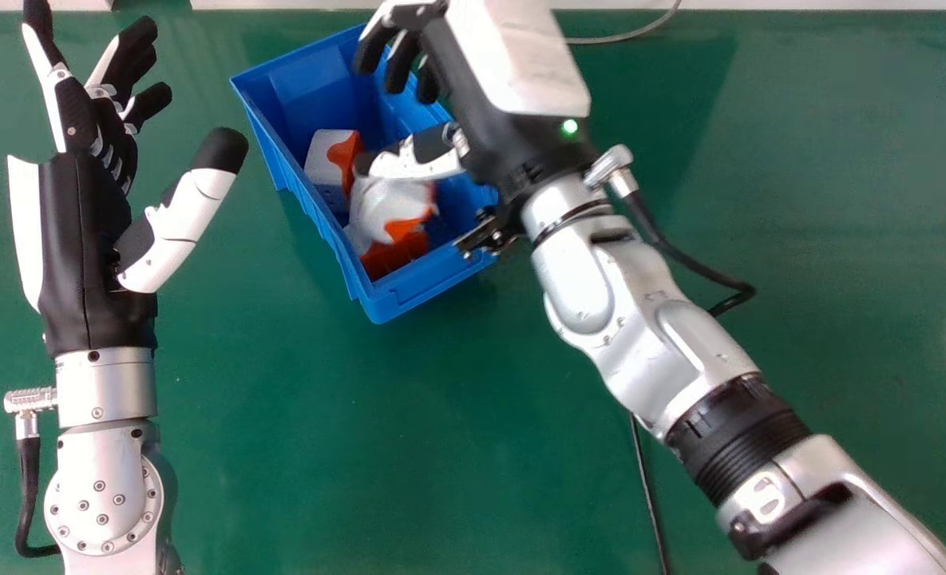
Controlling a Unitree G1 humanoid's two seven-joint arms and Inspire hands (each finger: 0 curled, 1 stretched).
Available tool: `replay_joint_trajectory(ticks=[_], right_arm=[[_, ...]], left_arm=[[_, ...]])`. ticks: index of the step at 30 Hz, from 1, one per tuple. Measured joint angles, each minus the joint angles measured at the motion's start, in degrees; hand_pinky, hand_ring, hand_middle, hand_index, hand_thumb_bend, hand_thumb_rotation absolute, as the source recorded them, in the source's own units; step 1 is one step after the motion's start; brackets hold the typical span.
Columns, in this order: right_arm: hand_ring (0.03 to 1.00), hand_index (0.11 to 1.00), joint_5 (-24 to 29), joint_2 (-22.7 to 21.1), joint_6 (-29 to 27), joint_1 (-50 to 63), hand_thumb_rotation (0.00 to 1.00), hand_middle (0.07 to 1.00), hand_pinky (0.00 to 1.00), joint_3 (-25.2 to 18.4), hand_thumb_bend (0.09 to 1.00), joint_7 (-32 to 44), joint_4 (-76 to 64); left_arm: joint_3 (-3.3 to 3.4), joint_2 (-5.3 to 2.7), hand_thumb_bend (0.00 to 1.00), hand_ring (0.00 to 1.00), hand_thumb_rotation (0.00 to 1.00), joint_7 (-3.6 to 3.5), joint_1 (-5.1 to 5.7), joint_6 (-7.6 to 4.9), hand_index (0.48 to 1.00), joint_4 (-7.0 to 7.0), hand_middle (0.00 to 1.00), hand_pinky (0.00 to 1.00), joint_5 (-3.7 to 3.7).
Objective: Pick all objects and put in blue box
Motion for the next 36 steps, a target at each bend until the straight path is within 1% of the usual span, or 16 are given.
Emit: replay_joint_trajectory(ticks=[5, 9, 13, 14, 17, 20, 23, 25, 27, 28, 29, 31, 33, 34, 35, 36], right_arm=[[0.420, 0.528, -0.1, -0.4, -2.3, -0.3, 0.00, 0.497, 0.33, 1.2, 0.495, -1.4, 1.7], [0.757, 0.734, -0.8, -1.9, -1.1, 0.1, 0.09, 0.825, 0.60, 2.1, 0.761, -0.2, -1.3], [0.882, 0.836, -1.5, -2.9, 0.5, 1.4, 0.17, 0.944, 0.71, 2.5, 0.862, -0.2, -6.0], [0.895, 0.850, -1.7, -3.1, 0.7, 1.8, 0.18, 0.954, 0.72, 2.6, 0.875, -0.2, -7.0], [0.905, 0.860, -1.2, -3.5, 1.4, 4.3, 0.18, 0.958, 0.73, 2.3, 0.894, -0.1, -11.6], [0.889, 0.857, 0.8, -3.4, 1.2, 8.4, 0.19, 0.936, 0.73, 1.2, 0.879, 0.2, -18.2], [0.832, 0.840, 3.6, -3.2, -0.1, 13.3, 0.20, 0.898, 0.69, -0.7, 0.847, -0.3, -24.0], [0.789, 0.823, 8.5, -2.2, -3.8, 17.6, 0.23, 0.857, 0.65, -3.0, 0.813, -1.3, -26.9], [0.776, 0.823, 13.4, 0.1, -6.5, 22.1, 0.26, 0.844, 0.63, -5.1, 0.803, -3.1, -29.6], [0.774, 0.827, 16.2, 1.6, -7.3, 24.7, 0.26, 0.844, 0.62, -6.3, 0.794, -3.5, -31.3], [0.788, 0.857, 18.9, 3.9, -8.4, 27.9, 0.32, 0.866, 0.62, -7.3, 0.748, -4.7, -33.3], [0.856, 0.920, 21.8, 4.2, -10.2, 31.8, 0.49, 0.921, 0.72, -8.2, 0.670, -7.2, -35.0], [0.856, 0.920, 23.4, 3.9, -10.9, 35.4, 0.49, 0.921, 0.72, -9.8, 0.670, -10.5, -35.0], [0.905, 0.949, 23.8, 3.8, -10.9, 37.0, 0.62, 0.949, 0.81, -9.9, 0.638, -11.8, -34.9], [0.924, 0.959, 24.0, 3.8, -10.9, 39.6, 0.69, 0.960, 0.85, -9.8, 0.625, -13.0, -34.8], [0.924, 0.959, 24.1, 3.8, -10.8, 40.9, 0.69, 0.960, 0.85, -9.8, 0.625, -13.2, -34.3]], left_arm=[[-0.08, 0.00, 0.84, 0.90, 0.58, 0.03, -0.01, -0.16, 0.883, 0.26, 0.89, 0.85, 0.03], [-0.08, -0.01, 0.85, 0.89, 0.58, 0.73, 0.01, -0.14, 0.874, 0.24, 0.88, 0.85, 0.04], [-0.23, -0.03, 0.85, 0.89, 0.56, 0.34, 0.04, -0.15, 0.869, 0.20, 0.88, 0.84, -0.67], [-0.25, -0.04, 0.85, 0.89, 0.55, 0.21, 0.05, -0.15, 0.869, 0.19, 0.88, 0.84, -1.08], [-0.31, -0.10, 0.85, 0.89, 0.55, 0.14, 0.25, -0.15, 0.869, -0.16, 0.87, 0.84, -1.20], [-0.36, -0.17, 0.85, 0.90, 0.54, -0.30, 0.89, -0.12, 0.876, -0.85, 0.88, 0.84, -1.30], [-0.30, -0.25, 0.84, 0.90, 0.55, -0.29, 1.63, -0.12, 0.880, -1.44, 0.88, 0.84, -1.32], [-0.48, -0.41, 0.84, 0.91, 0.54, -0.69, 1.98, -0.10, 0.884, -1.83, 0.89, 0.85, -1.42], [-0.57, -0.53, 0.84, 0.91, 0.54, -1.29, 2.45, -0.07, 0.889, -2.10, 0.90, 0.86, -2.44], [-0.74, -0.68, 0.84, 0.91, 0.54, -1.85, 2.48, 0.05, 0.890, -2.25, 0.90, 0.86, -3.29], [-0.81, -0.79, 0.83, 0.92, 0.53, -2.21, 2.60, 0.05, 0.896, -2.38, 0.90, 0.87, -3.82], [-0.94, -1.03, 0.84, 0.92, 0.53, -2.96, 2.69, 0.11, 0.900, -2.44, 0.91, 0.88, -4.41], [-0.94, -1.12, 0.84, 0.92, 0.53, -3.36, 2.78, 0.11, 0.900, -2.44, 0.91, 0.88, -4.64], [-0.95, -1.15, 0.84, 0.92, 0.53, -3.75, 2.82, 0.12, 0.903, -2.43, 0.91, 0.89, -4.90], [-1.04, -1.21, 0.84, 0.92, 0.53, -4.20, 2.83, 0.12, 0.904, -2.43, 0.91, 0.89, -5.14], [-1.05, -1.25, 0.84, 0.92, 0.53, -4.28, 2.86, 0.12, 0.904, -2.43, 0.91, 0.89, -5.24]])
